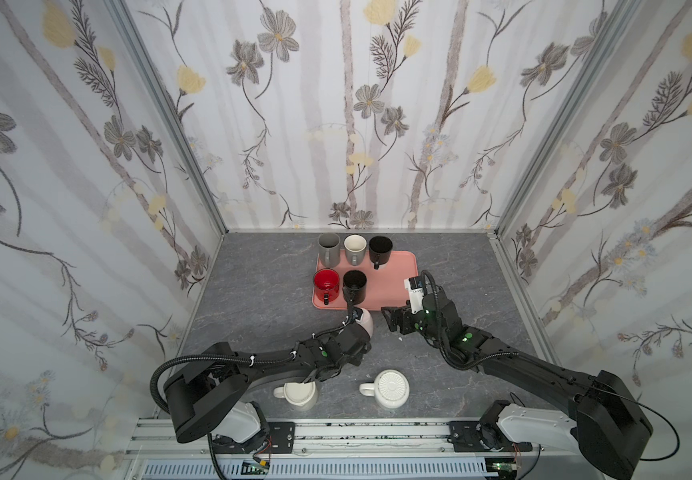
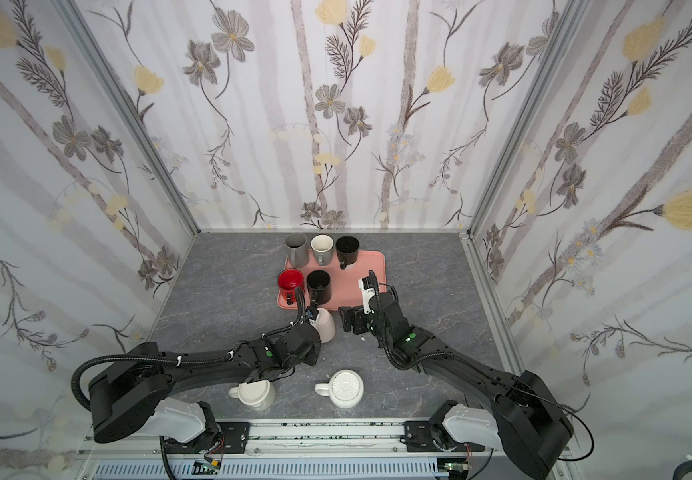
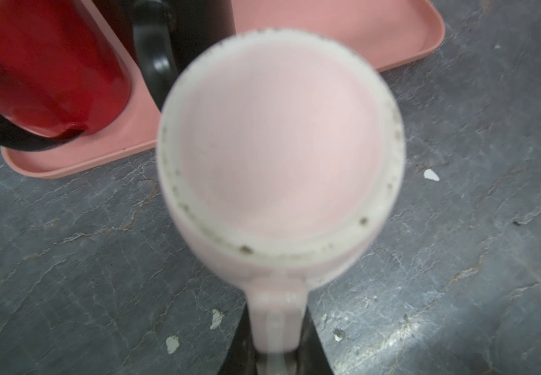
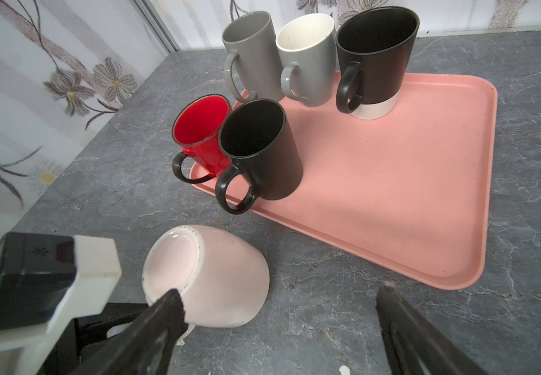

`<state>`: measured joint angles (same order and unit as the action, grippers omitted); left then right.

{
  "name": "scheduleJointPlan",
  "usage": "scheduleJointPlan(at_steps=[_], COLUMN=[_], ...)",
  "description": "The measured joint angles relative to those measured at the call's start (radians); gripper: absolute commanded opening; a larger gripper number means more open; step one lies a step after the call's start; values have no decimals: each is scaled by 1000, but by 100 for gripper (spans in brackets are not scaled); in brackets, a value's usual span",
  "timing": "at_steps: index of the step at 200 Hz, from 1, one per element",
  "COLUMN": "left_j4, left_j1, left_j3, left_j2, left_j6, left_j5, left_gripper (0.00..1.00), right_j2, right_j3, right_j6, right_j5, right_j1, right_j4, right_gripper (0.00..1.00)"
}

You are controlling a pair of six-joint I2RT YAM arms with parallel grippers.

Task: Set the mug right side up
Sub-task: 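Grasp the pink mug's handle with the left gripper while the right holds it, then lift the pink mug with the left gripper and pass it to the right gripper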

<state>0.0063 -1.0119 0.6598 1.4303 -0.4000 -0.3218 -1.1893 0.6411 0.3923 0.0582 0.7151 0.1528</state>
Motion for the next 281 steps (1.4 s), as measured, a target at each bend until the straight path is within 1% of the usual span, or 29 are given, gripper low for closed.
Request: scheduleJointPlan(at_steps=[35,58,85,119,149,168,194,232,253,281], left_j4=[0,6,41,145,267,375,539,755,831,931], left_j1=[3,23,84,186,260,299,326,335,337,338], left_j3=[3,17,34,43,43,40,20,17,23,31], left_j2=[-80,-138,-209,-246,-249,-249,-248,-212,-182,-146], left_j6=[-23,-32,-50,-86,-139,-181,-229,-293,-333,-386], left_j5=[5,28,76,189,286,356,398,463,489,517], left_gripper=[0,0,0,0,0,0,0,0,0,0], right_j2=[58,107,171,208,166,126,73,-8,-55,-94], right_j3=[-1,-3,-21,-46,-59,-70,-79,-82,-75,-75], right_j6=[26,46,72,111,184,242,320,429,484,550], right_j5=[0,0,-13,-98,-224,-304,-394,-459,-496,-498], right_j1=[-1,-3,-5,-25,-63,-73,-74,-75,-75,-75], right_j4=[5,23,73,179,304,392,526,712,798,906], right_gripper=[93,93,93,89,83,80,75,68,65,62])
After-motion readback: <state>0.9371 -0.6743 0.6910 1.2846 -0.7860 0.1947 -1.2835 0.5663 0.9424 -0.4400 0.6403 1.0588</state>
